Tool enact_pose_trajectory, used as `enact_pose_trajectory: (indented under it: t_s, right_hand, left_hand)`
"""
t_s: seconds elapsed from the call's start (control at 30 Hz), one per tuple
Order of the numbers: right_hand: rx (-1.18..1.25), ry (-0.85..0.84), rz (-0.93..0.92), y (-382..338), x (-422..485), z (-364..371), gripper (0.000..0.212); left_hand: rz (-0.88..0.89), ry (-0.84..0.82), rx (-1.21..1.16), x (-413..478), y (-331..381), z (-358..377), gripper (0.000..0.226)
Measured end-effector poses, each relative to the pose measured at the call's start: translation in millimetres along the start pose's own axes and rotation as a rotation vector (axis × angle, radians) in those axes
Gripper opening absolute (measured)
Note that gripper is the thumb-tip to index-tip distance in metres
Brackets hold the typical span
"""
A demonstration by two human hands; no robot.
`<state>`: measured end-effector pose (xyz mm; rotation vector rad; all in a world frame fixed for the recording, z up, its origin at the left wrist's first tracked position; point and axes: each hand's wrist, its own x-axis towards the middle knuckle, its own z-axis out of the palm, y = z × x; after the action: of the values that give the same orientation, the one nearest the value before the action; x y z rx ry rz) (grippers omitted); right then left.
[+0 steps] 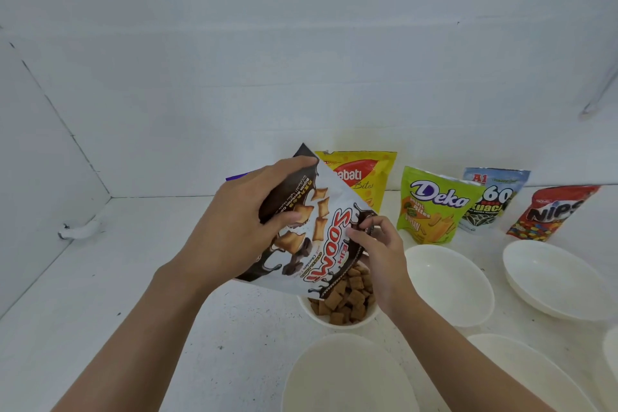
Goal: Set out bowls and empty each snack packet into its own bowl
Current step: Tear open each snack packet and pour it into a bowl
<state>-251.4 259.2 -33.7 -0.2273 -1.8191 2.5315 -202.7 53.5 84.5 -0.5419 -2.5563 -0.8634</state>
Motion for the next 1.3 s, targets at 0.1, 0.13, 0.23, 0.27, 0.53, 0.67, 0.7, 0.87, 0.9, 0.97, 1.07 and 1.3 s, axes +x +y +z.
enact_pose_trajectory:
  t_s: [0.1,0.13,0.23,0.27,0.53,0.67,0.7,0.87,0.9,0.97,1.07,1.3]
  right_hand:
    - [0.022,-0.012,0.04,2.2,1.3,-3.6,0.024]
    - [0.028,-0.016,0.054,3.6,1.3,-4.8,0.027]
    - [-0.005,-0.013,0.043,4.5,-0.6,-3.1,0.044]
    - [-0.034,-0.003,0.014,3.2,-0.8,-1.9,0.05]
    - [-0.265,-0.067,-0.101,11.2,8.4,-12.3,0.048]
    - [-0.235,-0.059,-0.124,14.5,9.4,-15.7,0.018]
    - [-0.211,-0.068,-0.135,11.7,9.2,-14.9,0.017]
    - [-0.233,-0.06,-0.232,-4.6,6.5,-7.8,0.013]
    - [-0.258,-0.055,-0.247,-6.8,6.0,-7.4,0.017]
    - [-0.295,-0.051,-0.243,-8.2,5.2,-8.4,0.038]
    - [-0.222,-0.073,-0.13,-6.6,3.0,-11.6,0.081]
    - [-0.188,-0.212,0.083,-1.3,-2.2,-9.5,0.057]
  left_hand:
    - [-0.017,0.007,-0.002,0.2,-3.7,2.0,0.055]
    - [-0.031,0.003,-0.012,-0.8,-6.1,4.7,0.055]
    - [-0.047,0.028,0.008,-4.5,-9.3,10.1,0.053]
    - [-0.034,0.05,0.018,-4.7,-7.9,9.2,0.053]
    - [0.055,-0.058,-0.064,-4.9,-3.3,8.9,0.049]
    - [0.034,0.0,-0.155,-10.0,-5.8,13.8,0.045]
    - [0.022,0.031,-0.17,-10.3,-6.9,13.6,0.045]
    - [-0.026,0.153,-0.188,-12.9,-10.1,10.8,0.046]
    - [-0.04,0.165,-0.192,-14.3,-10.4,11.3,0.047]
    - [-0.076,0.185,-0.222,-18.4,-12.1,13.6,0.048]
    - [-0.15,0.278,-0.355,-25.7,-15.5,18.3,0.049]
    - [-0.367,0.52,-0.589,-51.5,-29.5,39.2,0.048]
